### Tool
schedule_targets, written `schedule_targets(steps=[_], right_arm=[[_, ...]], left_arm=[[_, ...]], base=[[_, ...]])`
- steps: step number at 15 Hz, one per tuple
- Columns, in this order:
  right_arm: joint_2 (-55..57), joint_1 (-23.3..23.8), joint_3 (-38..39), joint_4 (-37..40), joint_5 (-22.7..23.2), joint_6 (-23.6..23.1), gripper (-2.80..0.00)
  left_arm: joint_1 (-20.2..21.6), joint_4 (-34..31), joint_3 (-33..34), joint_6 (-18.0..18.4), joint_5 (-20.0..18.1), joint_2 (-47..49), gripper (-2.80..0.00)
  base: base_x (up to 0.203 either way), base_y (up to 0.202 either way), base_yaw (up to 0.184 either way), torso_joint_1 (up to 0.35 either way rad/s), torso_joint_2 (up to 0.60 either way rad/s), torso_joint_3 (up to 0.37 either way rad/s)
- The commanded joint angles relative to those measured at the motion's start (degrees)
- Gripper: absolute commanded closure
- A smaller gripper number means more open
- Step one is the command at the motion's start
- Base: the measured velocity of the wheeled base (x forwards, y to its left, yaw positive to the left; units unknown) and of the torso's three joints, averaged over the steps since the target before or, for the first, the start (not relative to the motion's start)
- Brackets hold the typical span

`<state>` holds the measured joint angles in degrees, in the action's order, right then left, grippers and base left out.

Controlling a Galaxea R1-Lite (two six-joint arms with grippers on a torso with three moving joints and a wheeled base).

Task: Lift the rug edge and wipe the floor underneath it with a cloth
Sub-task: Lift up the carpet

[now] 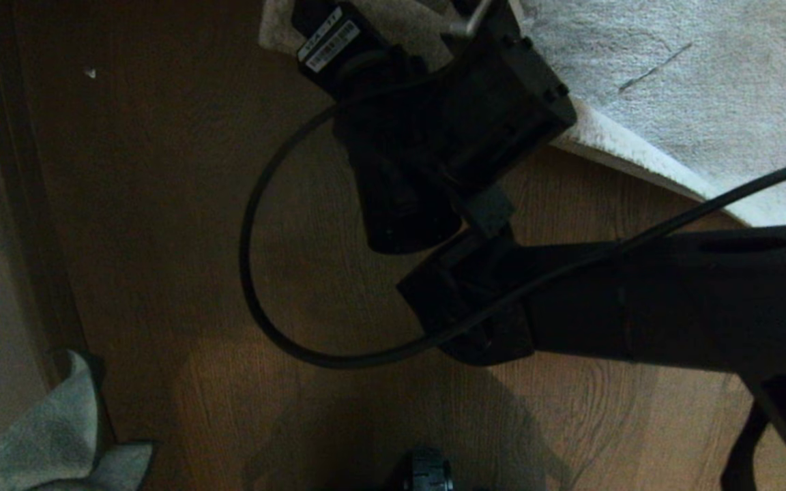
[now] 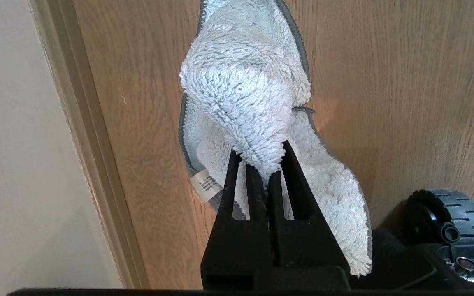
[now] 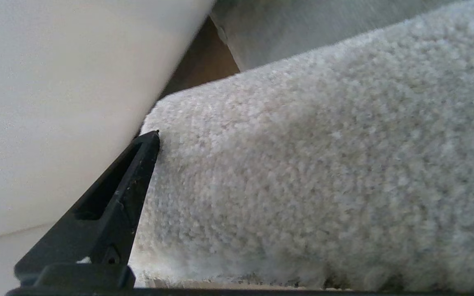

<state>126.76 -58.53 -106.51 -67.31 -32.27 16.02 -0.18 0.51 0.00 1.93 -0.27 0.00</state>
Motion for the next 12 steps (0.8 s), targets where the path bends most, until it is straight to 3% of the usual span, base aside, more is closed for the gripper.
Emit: schedule_targets(steps=[1, 6, 12], right_arm=[[0.5, 0.0, 3.2, -1.4, -0.4, 0.5, -2.80], [-0.8, 0.8, 12.3, -3.0, -2.5, 0.5, -2.80], [0.3, 5.3, 17.0, -2.9, -3.2, 1.1, -2.80]], left_arm=[[0.0, 0.0, 0.0, 0.0, 0.0, 0.0, 0.00], [0.0, 0.0, 0.0, 0.0, 0.0, 0.0, 0.00], [0.0, 0.0, 0.0, 0.0, 0.0, 0.0, 0.00]], base=[[0.000, 0.000, 0.000, 0.000, 0.00, 0.000], [0.000, 0.000, 0.000, 0.000, 0.00, 0.000], [0.000, 0.000, 0.000, 0.000, 0.00, 0.000]])
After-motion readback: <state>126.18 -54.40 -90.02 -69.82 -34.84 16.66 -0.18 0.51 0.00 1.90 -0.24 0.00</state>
